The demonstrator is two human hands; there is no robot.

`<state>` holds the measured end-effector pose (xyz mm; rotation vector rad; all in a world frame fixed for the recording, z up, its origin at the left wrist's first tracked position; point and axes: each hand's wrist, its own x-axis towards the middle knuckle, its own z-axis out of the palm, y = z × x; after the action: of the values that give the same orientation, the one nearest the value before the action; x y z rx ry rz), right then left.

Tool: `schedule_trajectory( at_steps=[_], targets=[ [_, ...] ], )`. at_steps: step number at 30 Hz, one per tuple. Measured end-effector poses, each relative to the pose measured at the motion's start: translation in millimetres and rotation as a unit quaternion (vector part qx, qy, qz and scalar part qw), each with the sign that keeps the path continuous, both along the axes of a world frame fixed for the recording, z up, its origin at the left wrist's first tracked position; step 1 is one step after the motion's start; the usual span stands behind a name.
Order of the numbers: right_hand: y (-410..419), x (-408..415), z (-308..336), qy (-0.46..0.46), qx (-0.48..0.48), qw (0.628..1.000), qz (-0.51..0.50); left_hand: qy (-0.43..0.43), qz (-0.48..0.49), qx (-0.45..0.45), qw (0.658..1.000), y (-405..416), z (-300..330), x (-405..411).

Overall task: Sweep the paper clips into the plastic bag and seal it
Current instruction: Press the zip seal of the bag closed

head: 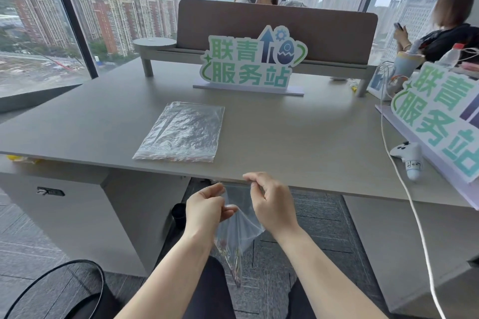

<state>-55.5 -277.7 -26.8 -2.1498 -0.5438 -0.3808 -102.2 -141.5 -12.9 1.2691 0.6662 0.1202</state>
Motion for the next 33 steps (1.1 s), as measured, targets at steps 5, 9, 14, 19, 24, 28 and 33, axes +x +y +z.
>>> schedule_trajectory(
  at_steps=[5, 9, 14, 19, 24, 28, 33],
  targets=[
    [-0.5, -10.9, 23.7, 0.037, -0.015, 0.999, 0.032, -0.035, -0.004, -0.003, 0.999, -2.2, 20.3, -13.3],
    [-3.7, -23.9, 44.1, 0.039, 0.012, 0.997, 0.065, -0.078, -0.003, -0.017, 0.997, -5.4, 43.3, -20.1],
    [-9.3, -30.0, 70.1, -0.005, 0.02, 0.995, 0.093, -0.13, -0.002, -0.022, 0.991, -10.0, 78.0, -21.9],
    [-17.7, -26.0, 91.5, -0.065, -0.015, 0.997, 0.05, -0.182, 0.0, -0.037, 0.983, -8.8, 109.9, -15.5],
    [-25.6, -15.3, 115.0, -0.097, 0.005, 0.995, 0.011, -0.226, -0.006, -0.032, 0.974, -10.5, 142.9, -2.7],
    [-31.5, 4.1, 140.3, -0.136, 0.015, 0.99, -0.012, -0.257, -0.011, -0.023, 0.966, -11.3, 168.3, 13.5],
    [-35.7, 32.4, 182.7, -0.187, 0.017, 0.982, -0.032, -0.287, -0.01, -0.017, 0.958, -11.6, 198.4, 34.5]
  ],
)
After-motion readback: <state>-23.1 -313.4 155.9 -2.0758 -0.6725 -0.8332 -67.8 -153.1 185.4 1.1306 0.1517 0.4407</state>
